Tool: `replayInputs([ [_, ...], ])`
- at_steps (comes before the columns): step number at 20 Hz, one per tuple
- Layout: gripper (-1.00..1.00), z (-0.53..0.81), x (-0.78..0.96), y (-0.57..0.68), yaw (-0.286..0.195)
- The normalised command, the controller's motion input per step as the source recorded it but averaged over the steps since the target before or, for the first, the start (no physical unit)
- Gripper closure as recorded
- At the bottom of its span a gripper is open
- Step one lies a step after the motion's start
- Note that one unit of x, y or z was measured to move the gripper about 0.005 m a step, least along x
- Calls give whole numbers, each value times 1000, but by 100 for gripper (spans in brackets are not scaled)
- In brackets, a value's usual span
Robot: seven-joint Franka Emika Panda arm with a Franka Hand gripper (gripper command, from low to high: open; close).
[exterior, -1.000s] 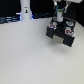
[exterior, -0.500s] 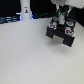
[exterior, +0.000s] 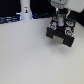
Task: Open the kcup holder, insert the kcup into the holder, and close the kcup holder
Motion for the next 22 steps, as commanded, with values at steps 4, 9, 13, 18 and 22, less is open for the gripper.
replayInputs([
  [4, 100, 456, 589, 64, -47],
  [9, 100, 136, 440, 87, -24],
  [13, 100, -181, -2, 23, 20],
  [18, 100, -190, -52, 16, 36],
  [22, 100, -208, -17, -9, 15],
])
